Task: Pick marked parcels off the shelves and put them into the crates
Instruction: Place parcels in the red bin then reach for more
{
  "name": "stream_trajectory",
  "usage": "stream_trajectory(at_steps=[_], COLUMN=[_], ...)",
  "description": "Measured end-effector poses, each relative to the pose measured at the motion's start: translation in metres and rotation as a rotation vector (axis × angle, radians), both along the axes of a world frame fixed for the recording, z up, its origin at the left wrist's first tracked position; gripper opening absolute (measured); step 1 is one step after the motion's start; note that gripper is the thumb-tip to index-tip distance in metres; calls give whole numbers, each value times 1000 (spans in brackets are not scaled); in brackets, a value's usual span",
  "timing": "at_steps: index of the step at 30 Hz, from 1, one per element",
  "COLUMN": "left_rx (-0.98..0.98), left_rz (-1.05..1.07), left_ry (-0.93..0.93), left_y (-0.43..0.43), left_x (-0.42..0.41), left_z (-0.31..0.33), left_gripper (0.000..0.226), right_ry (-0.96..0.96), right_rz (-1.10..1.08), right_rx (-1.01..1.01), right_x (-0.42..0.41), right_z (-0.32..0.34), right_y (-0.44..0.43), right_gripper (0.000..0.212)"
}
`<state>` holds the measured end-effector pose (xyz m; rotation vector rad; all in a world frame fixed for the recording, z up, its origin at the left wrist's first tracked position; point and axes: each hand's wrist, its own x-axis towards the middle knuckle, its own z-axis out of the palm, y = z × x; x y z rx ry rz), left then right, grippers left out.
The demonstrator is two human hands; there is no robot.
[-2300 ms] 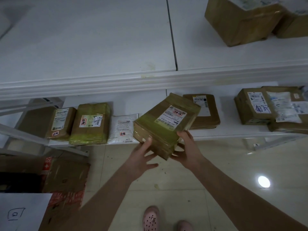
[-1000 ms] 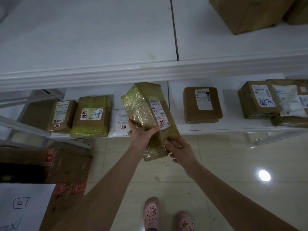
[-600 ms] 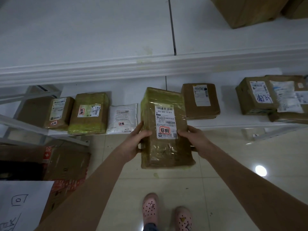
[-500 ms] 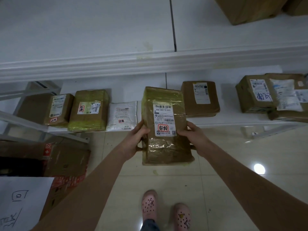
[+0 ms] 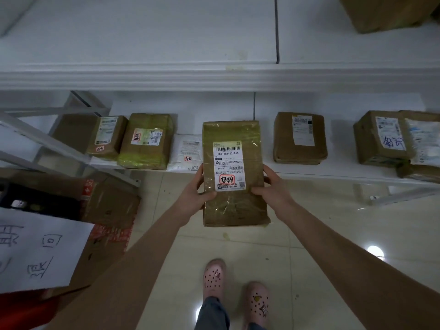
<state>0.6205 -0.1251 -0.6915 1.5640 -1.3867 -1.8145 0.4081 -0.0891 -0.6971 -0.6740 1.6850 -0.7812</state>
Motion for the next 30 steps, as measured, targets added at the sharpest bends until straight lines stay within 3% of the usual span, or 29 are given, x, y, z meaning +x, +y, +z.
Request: stream_trajectory(at_steps=[15, 25, 30], left_rx=[-28, 11, -98], left_rz=[466, 894, 1104], left_ry=[23, -14, -74], left_y=[90, 154, 178], left_x=[116, 257, 347], left_z=[25, 44, 61], left_gripper=[82, 74, 76], right_ry=[87, 75, 109], right_rz=[350, 549, 615], right_rx=[-64, -131, -282], right_x=[135, 318, 430], right_z=[25, 48, 75], right_y=[3, 21, 33], right_gripper=[72, 61, 51])
